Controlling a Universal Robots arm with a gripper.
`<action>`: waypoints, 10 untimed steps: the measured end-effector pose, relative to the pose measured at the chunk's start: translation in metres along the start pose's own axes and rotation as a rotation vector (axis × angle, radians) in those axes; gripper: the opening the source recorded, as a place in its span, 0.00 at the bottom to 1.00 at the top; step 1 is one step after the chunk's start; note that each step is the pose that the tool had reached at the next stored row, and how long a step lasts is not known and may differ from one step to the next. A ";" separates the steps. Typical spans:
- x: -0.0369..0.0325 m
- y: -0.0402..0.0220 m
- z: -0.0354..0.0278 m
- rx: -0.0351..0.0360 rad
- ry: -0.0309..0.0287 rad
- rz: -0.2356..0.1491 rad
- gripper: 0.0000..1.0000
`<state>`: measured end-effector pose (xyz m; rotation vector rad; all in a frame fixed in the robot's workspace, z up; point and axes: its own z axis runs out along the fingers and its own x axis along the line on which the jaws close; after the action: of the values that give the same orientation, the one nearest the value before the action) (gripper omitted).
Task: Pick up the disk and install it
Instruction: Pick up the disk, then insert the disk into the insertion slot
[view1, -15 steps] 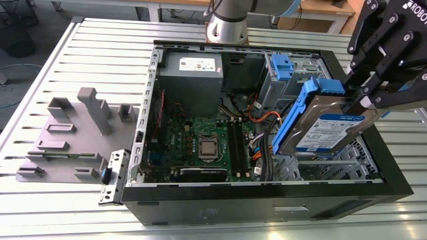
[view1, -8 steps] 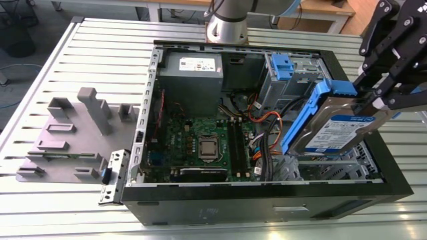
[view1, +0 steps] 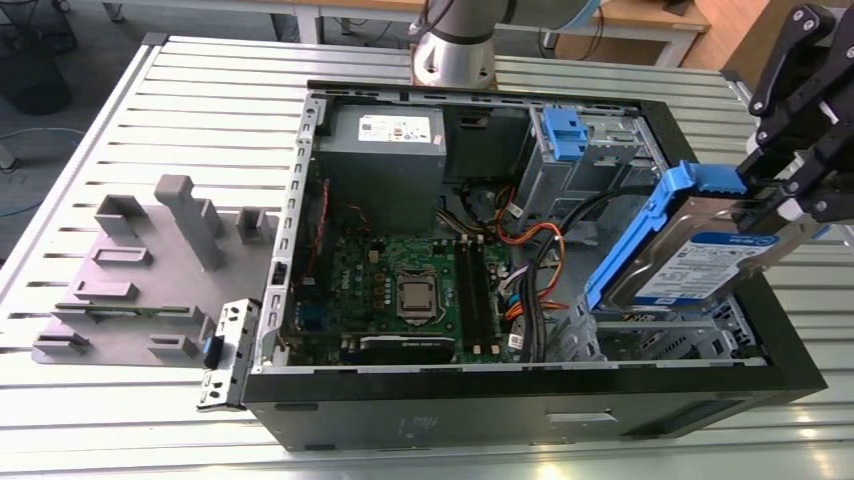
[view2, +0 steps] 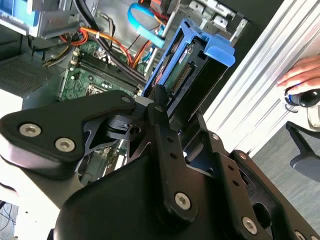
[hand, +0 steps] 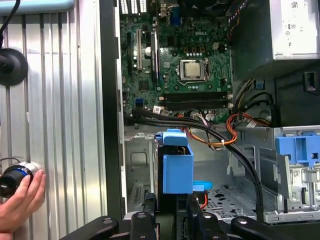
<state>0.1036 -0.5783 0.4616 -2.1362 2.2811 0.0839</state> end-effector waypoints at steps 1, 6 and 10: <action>-0.0001 -0.0025 0.0005 0.0000 -0.0002 0.000 0.35; -0.0002 -0.0053 0.0024 0.0000 0.0002 0.000 0.35; -0.0002 -0.0054 0.0027 0.0000 0.0000 0.000 0.35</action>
<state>0.1089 -0.5783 0.4587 -2.1361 2.2811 0.0839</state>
